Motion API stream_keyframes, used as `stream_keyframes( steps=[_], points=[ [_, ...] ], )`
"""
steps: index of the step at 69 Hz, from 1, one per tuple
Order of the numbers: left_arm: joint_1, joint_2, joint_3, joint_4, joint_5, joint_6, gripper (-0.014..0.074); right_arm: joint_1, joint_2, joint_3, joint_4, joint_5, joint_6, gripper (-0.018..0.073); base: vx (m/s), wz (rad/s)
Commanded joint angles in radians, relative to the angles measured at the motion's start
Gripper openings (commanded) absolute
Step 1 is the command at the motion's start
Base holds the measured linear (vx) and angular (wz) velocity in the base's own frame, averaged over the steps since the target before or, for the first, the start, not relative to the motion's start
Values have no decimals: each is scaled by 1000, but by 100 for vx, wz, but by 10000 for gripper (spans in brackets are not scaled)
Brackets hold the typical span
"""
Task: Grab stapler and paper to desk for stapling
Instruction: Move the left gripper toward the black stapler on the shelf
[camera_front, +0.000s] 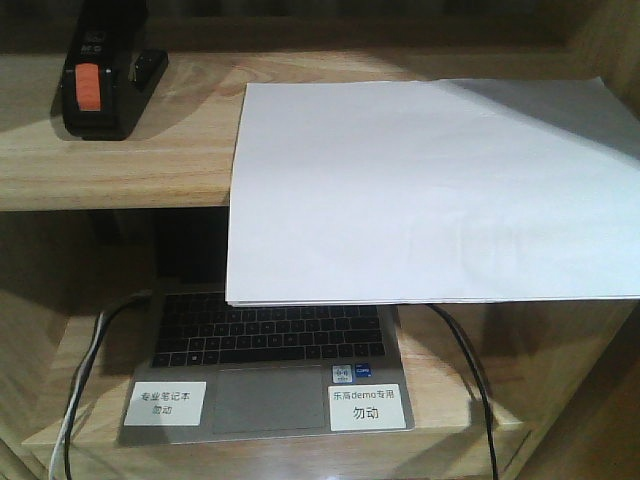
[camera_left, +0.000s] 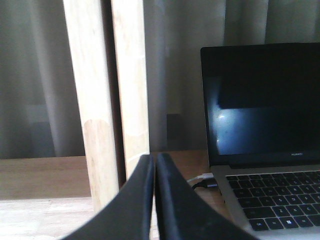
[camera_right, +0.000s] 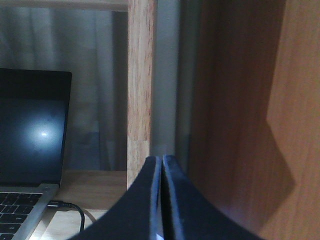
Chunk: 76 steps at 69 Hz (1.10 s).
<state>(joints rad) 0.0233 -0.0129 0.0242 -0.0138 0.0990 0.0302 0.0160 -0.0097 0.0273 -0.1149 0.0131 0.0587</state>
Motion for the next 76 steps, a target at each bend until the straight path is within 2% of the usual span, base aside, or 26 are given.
stream_keyframes(
  steps=[1,76],
  points=[
    [-3,-14,11,-4,-79,-9,-6,-7,-12,4,0,-71,-8,-10,0,0],
    [-3,-15,11,-3,-84,-9,-6,-7,-11,4,0,-71,-8,-10,0,0]
  ],
)
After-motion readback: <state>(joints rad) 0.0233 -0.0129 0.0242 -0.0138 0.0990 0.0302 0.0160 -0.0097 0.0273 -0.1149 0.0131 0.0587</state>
